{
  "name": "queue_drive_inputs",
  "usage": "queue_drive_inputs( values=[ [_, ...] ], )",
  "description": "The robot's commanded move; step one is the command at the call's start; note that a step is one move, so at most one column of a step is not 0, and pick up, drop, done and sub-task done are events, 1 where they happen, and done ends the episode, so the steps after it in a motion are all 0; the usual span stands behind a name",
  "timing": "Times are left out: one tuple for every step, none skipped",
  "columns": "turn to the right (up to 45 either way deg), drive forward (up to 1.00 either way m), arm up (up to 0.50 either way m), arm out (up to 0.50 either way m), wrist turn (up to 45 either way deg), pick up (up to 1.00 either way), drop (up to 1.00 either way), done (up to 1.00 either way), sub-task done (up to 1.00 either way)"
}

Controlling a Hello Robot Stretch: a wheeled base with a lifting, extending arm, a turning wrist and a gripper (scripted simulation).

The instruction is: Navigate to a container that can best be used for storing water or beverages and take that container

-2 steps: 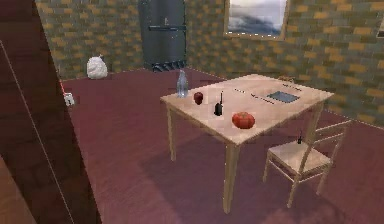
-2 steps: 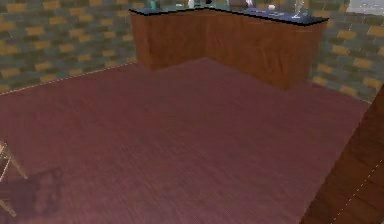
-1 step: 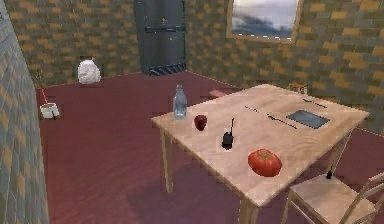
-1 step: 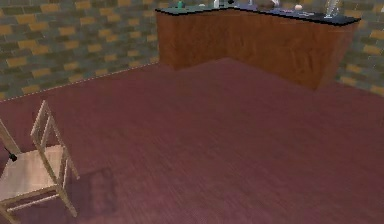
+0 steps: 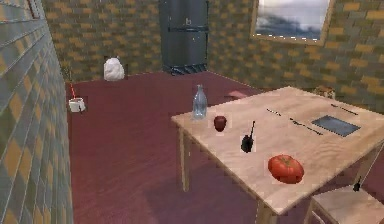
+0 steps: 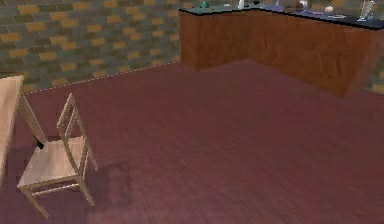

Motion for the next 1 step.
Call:
queue_drive_inputs(
  values=[
    [0.0,0.1,0.0,0.0,0.0,0.0,0.0,0.0,0.0]
  ],
)
